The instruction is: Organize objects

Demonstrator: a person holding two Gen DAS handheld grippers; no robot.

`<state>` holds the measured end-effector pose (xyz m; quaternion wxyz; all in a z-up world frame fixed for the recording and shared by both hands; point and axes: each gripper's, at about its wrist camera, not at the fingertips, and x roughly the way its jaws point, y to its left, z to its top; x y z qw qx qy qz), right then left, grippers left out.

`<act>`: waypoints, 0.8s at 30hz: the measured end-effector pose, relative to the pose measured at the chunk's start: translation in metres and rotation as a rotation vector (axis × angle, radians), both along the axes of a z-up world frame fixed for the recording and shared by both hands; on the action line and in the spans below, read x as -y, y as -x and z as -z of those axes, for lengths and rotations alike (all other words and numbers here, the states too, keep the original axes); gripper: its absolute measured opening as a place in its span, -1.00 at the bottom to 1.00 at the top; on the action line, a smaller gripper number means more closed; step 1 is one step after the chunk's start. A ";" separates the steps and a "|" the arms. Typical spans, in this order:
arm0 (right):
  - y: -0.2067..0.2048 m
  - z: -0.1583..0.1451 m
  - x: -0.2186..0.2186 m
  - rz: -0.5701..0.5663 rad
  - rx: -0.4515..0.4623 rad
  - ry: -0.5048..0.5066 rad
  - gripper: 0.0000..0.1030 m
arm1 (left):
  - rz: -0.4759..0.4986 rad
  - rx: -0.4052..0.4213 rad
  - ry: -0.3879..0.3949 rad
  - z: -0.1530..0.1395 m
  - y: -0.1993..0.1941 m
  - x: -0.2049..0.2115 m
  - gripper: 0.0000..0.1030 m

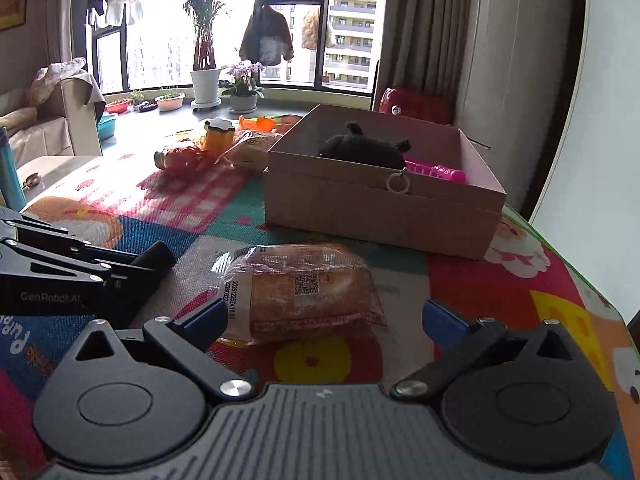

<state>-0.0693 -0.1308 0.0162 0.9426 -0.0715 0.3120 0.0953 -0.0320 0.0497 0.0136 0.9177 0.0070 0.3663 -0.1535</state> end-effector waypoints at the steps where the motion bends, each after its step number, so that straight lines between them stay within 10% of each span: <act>1: -0.001 -0.001 0.000 0.013 0.005 0.015 1.00 | 0.005 -0.002 0.007 0.000 0.000 0.000 -0.57; 11: 0.005 0.004 0.044 0.213 0.066 0.272 1.00 | 0.027 -0.008 0.041 0.001 0.002 0.004 -0.57; 24: -0.019 -0.006 0.053 0.070 -0.237 -0.354 1.00 | -0.009 0.008 0.056 -0.001 0.006 -0.009 -0.57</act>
